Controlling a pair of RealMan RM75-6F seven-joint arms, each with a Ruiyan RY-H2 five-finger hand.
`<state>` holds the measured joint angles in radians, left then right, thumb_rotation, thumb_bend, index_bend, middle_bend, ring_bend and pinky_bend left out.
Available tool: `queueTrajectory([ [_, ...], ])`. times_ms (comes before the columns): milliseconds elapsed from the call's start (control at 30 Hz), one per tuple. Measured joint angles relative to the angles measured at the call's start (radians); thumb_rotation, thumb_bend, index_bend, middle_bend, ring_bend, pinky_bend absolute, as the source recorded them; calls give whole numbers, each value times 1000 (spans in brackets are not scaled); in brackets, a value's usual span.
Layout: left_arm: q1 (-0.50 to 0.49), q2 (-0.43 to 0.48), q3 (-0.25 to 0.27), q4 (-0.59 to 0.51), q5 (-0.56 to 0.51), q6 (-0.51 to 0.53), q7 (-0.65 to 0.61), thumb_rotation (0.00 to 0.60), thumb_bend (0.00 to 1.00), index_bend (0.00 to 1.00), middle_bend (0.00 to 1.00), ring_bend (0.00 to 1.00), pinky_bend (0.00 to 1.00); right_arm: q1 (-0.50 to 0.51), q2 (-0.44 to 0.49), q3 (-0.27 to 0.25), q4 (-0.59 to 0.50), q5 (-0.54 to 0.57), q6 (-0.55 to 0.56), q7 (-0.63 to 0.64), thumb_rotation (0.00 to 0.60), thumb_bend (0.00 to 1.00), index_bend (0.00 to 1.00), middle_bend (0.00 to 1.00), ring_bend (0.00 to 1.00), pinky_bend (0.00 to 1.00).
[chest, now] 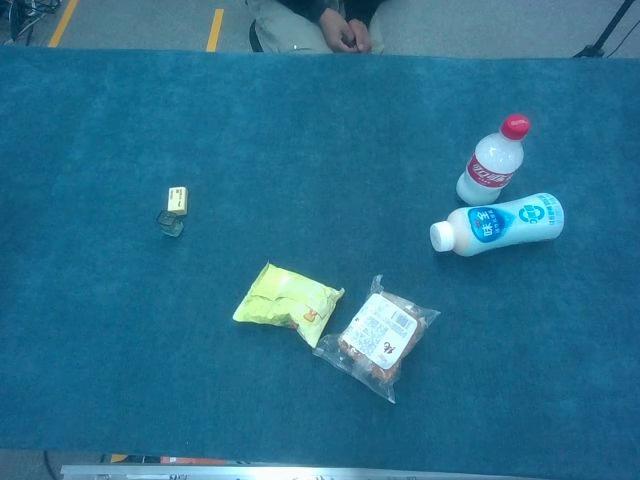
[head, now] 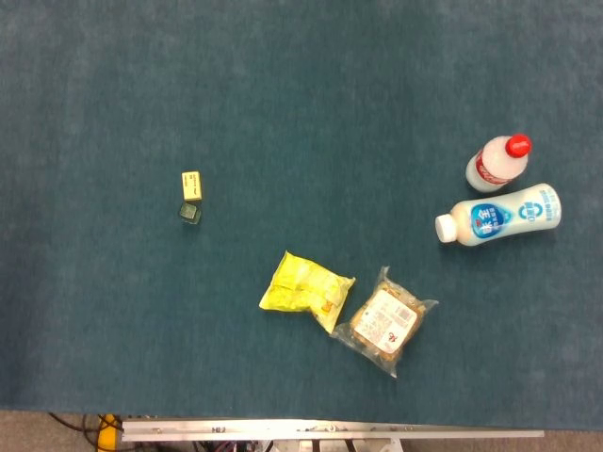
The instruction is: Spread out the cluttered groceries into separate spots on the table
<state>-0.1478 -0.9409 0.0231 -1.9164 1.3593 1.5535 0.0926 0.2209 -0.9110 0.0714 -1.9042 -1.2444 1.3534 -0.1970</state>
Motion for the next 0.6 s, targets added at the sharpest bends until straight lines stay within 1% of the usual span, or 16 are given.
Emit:
queueTrajectory([
  [267, 28, -1, 2, 15, 28, -4, -11, 600, 358, 229, 69, 0, 27, -17, -2, 0, -13, -1, 8, -13, 600, 204, 72, 276, 192, 387],
  [600, 27, -13, -21, 24, 27, -40, -4, 600, 357, 229, 69, 0, 27, -22, 5, 9, -22, 13, -4, -10, 600, 204, 72, 276, 191, 387],
])
